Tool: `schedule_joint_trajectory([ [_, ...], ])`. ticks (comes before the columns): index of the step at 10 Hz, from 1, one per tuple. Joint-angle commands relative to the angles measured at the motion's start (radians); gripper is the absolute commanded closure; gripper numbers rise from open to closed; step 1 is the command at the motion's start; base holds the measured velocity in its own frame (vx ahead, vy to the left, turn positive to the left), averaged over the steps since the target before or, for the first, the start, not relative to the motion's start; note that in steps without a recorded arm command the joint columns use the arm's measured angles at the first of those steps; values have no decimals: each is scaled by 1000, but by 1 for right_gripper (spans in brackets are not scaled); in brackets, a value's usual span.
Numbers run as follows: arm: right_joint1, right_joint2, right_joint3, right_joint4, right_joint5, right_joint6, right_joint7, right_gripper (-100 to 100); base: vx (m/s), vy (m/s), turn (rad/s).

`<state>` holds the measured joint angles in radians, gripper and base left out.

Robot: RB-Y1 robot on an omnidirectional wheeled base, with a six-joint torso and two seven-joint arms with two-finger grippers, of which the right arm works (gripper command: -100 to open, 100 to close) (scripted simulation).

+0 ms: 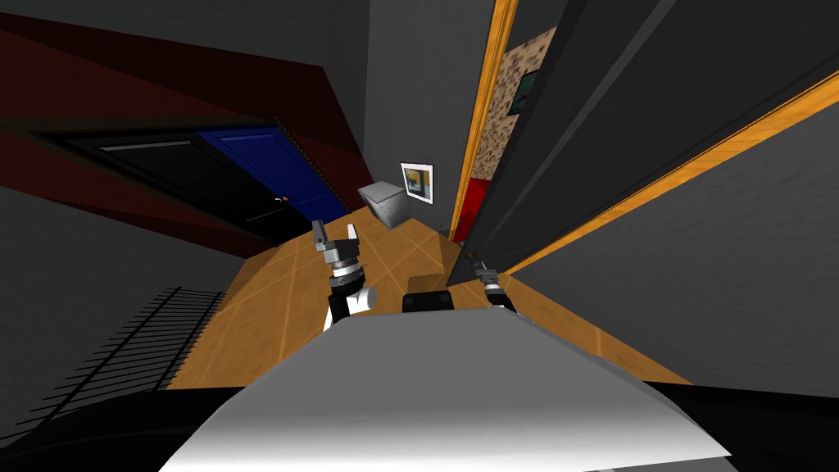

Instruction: Pull the door open

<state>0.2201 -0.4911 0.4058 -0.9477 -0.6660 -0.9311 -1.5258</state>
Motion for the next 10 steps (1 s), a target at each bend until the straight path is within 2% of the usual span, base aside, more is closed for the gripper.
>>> schedule_joint_trajectory([
  [1, 5, 19, 24, -29, 11, 6, 9, -100, -2, -3, -18],
  [10, 5, 19, 30, -29, 15, 0, 5, -100, -10, -3, 5],
])
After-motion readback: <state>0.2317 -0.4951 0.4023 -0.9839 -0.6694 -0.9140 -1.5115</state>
